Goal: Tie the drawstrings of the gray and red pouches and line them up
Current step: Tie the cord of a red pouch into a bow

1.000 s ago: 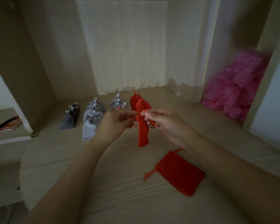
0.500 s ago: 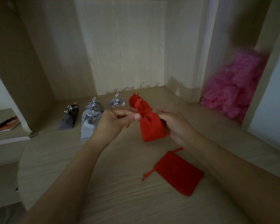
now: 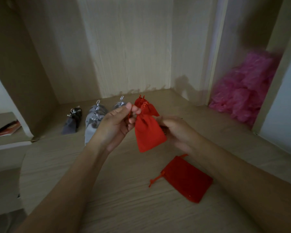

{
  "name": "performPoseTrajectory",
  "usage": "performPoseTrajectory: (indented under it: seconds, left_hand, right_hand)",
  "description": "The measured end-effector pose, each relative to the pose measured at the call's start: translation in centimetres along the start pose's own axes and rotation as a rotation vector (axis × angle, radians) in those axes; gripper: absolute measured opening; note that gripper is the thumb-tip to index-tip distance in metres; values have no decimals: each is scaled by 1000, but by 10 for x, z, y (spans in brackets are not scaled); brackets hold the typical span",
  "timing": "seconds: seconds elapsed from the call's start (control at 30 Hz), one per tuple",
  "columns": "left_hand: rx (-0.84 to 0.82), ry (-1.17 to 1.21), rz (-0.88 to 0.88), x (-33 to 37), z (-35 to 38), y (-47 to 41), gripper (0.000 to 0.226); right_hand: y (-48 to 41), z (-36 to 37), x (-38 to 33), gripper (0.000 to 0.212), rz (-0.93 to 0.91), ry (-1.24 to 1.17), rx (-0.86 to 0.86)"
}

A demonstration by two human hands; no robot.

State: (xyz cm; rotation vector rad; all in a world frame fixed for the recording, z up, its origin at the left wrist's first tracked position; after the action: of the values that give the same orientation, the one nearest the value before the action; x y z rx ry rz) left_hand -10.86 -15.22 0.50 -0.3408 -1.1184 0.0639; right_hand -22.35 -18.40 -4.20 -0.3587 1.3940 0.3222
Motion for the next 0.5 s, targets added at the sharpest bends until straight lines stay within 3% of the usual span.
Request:
performPoseTrajectory:
  seconds: [0.07, 0.13, 0.27, 0.5]
  left_hand:
    - [16, -60, 11, -2, -3, -1, 26]
    - [37, -173, 25, -5, -5, -1, 23]
    - [12, -399, 37, -7, 0, 1, 26]
    - [33, -289, 4, -5, -3, 3, 20]
  right_hand:
    - [0, 2, 4, 26, 72, -145, -32]
    - [2, 5, -1, 12, 76, -180, -53]
    - [9, 19, -16, 15, -60, -97, -127]
    - [8, 10, -20, 13, -92, -105, -72]
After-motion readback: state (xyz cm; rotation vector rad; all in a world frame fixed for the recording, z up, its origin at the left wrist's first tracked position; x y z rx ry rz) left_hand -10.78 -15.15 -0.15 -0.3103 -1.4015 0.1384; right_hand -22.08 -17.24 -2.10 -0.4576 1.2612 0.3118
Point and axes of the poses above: each hand's wrist, its own y-axis away from the middle knuckle, its own z-axis out of the palm, x = y × z, the point moved 10 cm from there along -y, towards the middle knuckle, and after that the axes turned 5 degrees about y, right-handed, at the moved point
